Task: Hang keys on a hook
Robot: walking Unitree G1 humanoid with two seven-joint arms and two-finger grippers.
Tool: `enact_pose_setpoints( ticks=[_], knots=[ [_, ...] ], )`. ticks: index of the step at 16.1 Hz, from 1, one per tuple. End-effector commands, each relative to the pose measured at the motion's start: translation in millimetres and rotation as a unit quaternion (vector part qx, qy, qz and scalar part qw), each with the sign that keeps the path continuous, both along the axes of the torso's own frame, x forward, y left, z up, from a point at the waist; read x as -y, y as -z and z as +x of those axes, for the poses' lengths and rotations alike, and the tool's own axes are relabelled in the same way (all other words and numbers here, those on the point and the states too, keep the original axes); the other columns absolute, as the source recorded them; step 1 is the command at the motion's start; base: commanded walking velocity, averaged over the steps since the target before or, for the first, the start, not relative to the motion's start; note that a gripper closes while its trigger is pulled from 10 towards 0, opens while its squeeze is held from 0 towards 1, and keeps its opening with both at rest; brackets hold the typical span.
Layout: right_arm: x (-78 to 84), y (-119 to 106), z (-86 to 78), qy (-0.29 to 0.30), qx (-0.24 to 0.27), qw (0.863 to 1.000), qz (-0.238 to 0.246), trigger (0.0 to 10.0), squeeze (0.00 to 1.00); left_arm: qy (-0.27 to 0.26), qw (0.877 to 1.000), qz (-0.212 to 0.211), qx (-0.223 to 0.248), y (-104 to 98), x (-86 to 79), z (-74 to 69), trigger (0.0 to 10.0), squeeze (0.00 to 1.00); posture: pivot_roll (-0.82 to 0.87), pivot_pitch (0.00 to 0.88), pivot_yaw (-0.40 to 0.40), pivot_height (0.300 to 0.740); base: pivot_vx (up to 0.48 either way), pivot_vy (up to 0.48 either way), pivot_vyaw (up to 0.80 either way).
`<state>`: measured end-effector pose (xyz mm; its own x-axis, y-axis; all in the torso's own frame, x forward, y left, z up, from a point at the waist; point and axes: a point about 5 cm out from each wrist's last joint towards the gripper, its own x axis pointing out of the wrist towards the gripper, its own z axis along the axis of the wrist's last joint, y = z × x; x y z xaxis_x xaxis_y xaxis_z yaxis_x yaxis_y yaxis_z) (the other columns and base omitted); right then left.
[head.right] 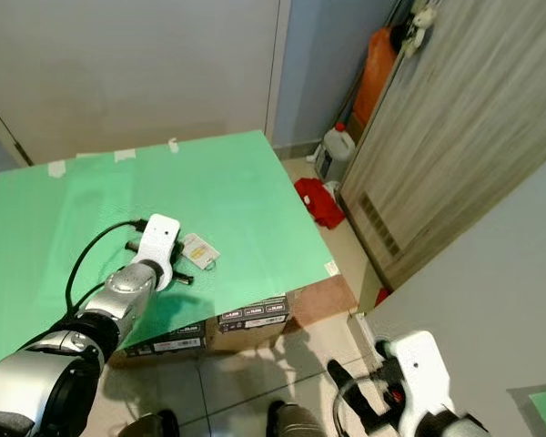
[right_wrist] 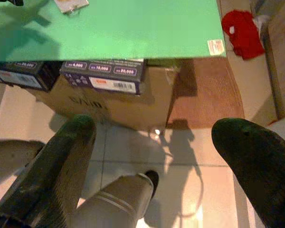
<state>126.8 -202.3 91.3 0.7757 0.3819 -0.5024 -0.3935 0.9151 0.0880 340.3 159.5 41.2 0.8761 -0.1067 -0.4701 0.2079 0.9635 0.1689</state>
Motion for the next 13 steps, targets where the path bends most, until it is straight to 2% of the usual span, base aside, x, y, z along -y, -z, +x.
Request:
enact_pose_setpoints(
  ticks=[1,8,11,13],
  knots=[
    [3.6,-5.9,-3.7,0.002,0.000,1.000,-0.002,10.0,0.00,-0.005,1.000,-0.010,-0.027,11.7,0.5,-8.6,10.0,0.00,-0.43,0.225,-0.077,0.732,0.000,0.000,0.00],
    [4.8,-6.8,-7.0,0.000,-0.012,1.000,-0.005,10.0,0.00,-0.011,0.997,-0.029,-0.074,32.5,1.5,-26.2,10.0,0.00,-0.43,0.223,-0.083,0.732,0.000,0.000,0.00],
    [0.1,-3.4,-0.1,-0.005,-0.010,1.000,0.002,10.0,0.00,-0.017,0.995,-0.041,-0.085,42.9,5.1,-36.3,10.0,0.00,-0.40,0.213,-0.081,0.732,0.000,0.000,0.00],
    [-3.7,-0.8,6.3,-0.011,-0.005,1.000,0.008,10.0,0.00,-0.020,0.997,-0.033,-0.068,42.9,6.1,-37.1,10.0,0.00,-0.38,0.200,-0.072,0.732,0.000,0.000,0.00]
  ],
)
